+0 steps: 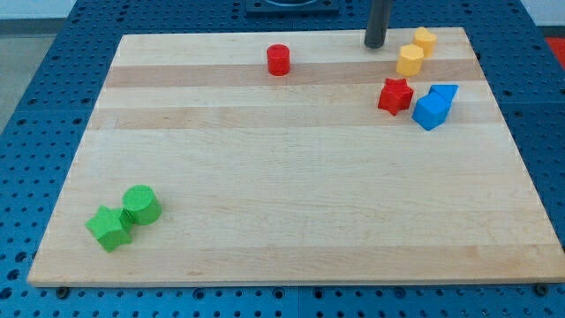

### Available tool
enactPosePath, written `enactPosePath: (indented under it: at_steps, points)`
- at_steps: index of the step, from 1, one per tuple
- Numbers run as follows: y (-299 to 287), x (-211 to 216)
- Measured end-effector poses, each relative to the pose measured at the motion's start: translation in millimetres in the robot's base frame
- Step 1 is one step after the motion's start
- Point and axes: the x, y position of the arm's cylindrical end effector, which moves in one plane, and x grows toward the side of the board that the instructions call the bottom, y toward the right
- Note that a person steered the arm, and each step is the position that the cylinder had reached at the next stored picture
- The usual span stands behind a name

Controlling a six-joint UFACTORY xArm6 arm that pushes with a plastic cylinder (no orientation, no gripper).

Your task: Move the yellow heart above blue triangle

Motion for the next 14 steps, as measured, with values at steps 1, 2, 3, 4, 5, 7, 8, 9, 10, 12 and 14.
enactPosePath:
  at_steps: [1,2,3,4,5,7,8,9,10,12,14]
  points:
    - [24.0,-11.5]
    - [56.4,-17.4]
    - [72.7,-18.9]
    - [73.1,-13.6]
    - [73.1,-3.6]
    - [95.9,7.7]
    - [111.9,7.8]
    - [106.7,18.0]
    - [86.9,31.4]
    - [69.9,69.9]
    - [69.9,93.4]
